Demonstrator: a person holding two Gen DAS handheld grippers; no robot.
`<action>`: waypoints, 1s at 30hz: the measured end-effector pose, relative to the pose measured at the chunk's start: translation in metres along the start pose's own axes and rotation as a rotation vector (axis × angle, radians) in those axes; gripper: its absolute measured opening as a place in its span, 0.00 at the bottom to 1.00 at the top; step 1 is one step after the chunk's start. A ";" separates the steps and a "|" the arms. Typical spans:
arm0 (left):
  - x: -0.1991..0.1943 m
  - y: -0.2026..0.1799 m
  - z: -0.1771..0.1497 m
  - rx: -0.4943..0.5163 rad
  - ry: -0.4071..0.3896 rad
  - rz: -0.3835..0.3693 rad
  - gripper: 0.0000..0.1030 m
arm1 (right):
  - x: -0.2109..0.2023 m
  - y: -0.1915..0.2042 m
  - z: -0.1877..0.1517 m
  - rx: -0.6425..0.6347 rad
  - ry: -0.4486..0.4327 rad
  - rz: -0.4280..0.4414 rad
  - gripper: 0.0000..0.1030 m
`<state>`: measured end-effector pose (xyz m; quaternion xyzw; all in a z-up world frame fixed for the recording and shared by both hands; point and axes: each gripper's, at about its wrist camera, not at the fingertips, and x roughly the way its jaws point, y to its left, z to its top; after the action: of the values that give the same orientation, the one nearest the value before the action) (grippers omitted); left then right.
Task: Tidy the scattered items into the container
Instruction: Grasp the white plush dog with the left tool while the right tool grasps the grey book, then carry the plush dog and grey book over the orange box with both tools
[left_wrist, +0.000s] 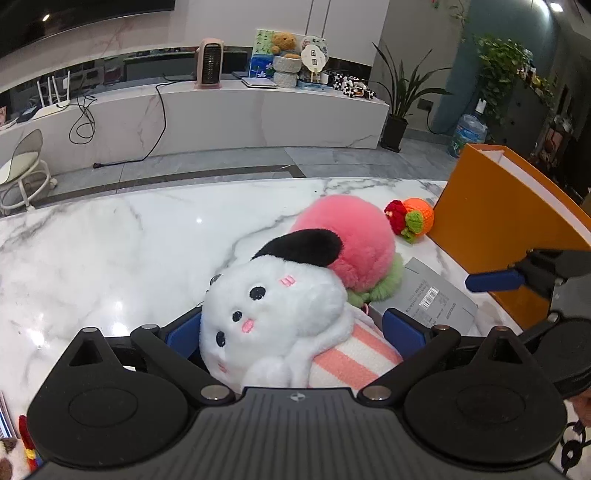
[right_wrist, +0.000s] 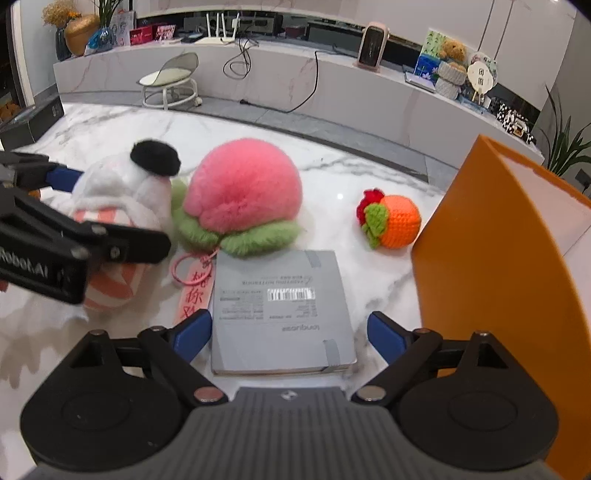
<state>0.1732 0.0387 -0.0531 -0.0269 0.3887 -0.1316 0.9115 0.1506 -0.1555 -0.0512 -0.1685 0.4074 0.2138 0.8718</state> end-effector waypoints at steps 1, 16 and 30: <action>0.001 0.000 0.000 0.000 0.001 0.003 1.00 | 0.002 0.000 -0.001 -0.002 0.003 0.001 0.90; 0.009 -0.008 -0.002 0.017 0.028 0.091 1.00 | 0.008 -0.006 0.004 0.081 0.022 0.066 0.82; -0.005 -0.004 -0.001 -0.004 0.049 0.093 1.00 | -0.004 -0.006 0.011 0.091 0.044 0.112 0.81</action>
<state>0.1684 0.0362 -0.0497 -0.0074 0.4121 -0.0890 0.9067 0.1578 -0.1563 -0.0409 -0.1104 0.4446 0.2398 0.8559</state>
